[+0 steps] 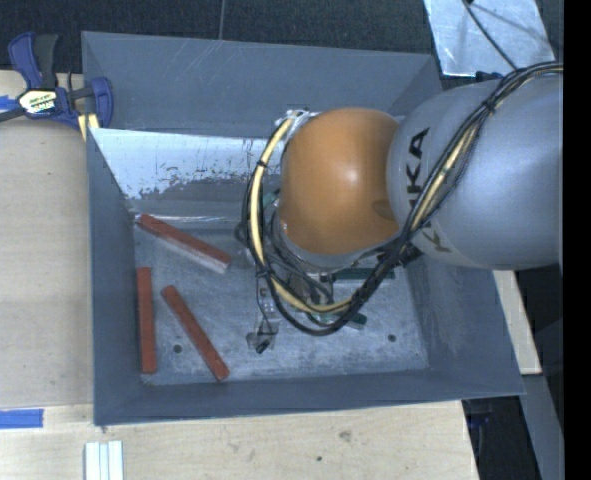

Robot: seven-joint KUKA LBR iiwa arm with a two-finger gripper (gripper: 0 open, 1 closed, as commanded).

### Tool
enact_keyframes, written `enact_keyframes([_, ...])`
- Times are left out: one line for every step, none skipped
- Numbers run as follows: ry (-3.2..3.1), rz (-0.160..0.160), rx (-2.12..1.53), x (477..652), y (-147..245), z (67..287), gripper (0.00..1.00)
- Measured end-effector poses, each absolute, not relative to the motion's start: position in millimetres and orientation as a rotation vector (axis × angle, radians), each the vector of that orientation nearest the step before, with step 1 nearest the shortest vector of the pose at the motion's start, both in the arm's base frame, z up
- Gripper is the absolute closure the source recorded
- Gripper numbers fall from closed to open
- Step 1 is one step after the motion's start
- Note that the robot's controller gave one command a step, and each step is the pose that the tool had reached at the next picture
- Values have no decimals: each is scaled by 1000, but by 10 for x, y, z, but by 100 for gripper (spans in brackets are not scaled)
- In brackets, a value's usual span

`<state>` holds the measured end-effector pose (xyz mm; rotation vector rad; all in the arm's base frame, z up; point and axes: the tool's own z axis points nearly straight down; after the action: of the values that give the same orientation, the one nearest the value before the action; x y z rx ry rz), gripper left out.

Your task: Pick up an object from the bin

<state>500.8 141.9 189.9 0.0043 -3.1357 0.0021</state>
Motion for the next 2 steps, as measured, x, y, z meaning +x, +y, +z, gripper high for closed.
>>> enact_keyframes([-3108,-3,-464,5766,2016,694,0])
enact_keyframes([-3000,-3,-948,5706,1866,1011,0])
